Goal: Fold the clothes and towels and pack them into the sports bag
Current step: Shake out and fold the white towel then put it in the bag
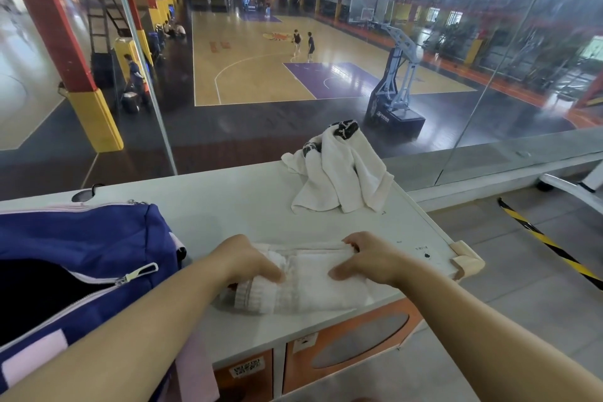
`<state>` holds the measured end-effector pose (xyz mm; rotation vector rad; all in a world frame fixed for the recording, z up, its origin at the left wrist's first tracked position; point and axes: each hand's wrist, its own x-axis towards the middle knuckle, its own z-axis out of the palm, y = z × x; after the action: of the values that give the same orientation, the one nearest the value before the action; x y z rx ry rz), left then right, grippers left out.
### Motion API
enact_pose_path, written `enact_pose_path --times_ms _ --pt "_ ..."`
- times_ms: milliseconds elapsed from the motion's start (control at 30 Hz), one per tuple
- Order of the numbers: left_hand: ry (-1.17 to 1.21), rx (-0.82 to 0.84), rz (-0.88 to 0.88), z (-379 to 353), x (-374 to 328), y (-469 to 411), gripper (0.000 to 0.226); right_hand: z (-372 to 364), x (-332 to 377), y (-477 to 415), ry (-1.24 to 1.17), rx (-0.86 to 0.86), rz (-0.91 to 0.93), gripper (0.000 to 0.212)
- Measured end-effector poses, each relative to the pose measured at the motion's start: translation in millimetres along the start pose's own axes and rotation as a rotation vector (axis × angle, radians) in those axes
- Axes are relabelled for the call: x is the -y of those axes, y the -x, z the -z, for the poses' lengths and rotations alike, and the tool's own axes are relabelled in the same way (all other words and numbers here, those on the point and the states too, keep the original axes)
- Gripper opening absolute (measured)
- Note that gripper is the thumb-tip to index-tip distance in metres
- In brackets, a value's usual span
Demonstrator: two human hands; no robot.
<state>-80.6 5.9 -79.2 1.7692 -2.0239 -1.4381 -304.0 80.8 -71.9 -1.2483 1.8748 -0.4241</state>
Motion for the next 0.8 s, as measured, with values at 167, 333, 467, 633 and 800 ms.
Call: enact_pose_path --times_ms 167,333,467,633,800 --pt "-0.13 0.015 -0.213 0.1 9.7 12.9 0.067 2.3 1.9 20.2 0.197 -0.026 0.145 0.045" --pt "-0.236 -0.041 -0.396 -7.9 17.6 33.3 0.069 1.3 8.0 49.6 0.407 -0.087 0.248 0.04" --pt "-0.409 -0.029 -0.474 -6.9 19.8 47.9 0.074 -0.8 13.7 66.4 0.488 -0.086 0.206 0.05" --pt "-0.754 -0.155 -0.597 16.3 18.7 69.6 0.047 3.5 40.2 91.2 0.641 -0.176 0.206 0.023" --pt "-1.018 -0.29 -0.62 53.9 24.4 101.5 0.041 6.2 80.4 110.6 0.866 -0.426 0.219 0.015"
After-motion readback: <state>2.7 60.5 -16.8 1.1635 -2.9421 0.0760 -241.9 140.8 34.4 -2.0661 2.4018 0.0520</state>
